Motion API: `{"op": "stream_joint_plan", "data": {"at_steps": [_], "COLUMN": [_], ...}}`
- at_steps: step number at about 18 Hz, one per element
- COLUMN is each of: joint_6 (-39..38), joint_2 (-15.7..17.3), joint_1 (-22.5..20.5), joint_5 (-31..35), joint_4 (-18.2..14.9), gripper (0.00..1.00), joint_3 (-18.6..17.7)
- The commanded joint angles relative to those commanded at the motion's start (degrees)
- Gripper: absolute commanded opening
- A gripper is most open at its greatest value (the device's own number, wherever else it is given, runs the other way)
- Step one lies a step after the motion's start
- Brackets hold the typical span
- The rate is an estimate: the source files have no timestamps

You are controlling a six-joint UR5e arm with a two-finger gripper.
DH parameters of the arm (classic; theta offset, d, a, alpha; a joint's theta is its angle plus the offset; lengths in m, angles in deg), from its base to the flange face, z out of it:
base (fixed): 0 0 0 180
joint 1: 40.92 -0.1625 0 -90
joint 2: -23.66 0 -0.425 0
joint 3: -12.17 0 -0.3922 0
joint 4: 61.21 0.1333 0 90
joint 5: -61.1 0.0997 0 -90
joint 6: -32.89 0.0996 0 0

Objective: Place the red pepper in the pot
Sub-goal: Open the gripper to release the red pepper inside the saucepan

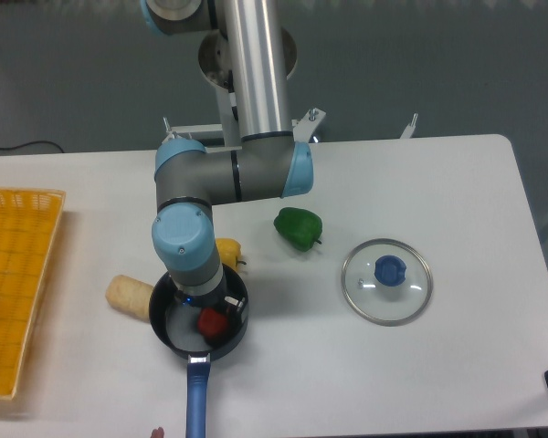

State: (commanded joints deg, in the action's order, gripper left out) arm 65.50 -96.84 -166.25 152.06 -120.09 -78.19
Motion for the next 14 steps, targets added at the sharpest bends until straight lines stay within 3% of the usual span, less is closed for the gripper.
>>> {"op": "stream_joint_plan", "data": {"at_steps": [8, 14], "joint_6": [0.0, 0.3], "joint_2": [0.9, 3.3], "joint_1": [0.0, -0.2], "joint_5": [-0.2, -0.5], "joint_4": [-0.1, 0.4], "gripper": [0.92, 0.96], "joint_3": [0.0, 0.2]}}
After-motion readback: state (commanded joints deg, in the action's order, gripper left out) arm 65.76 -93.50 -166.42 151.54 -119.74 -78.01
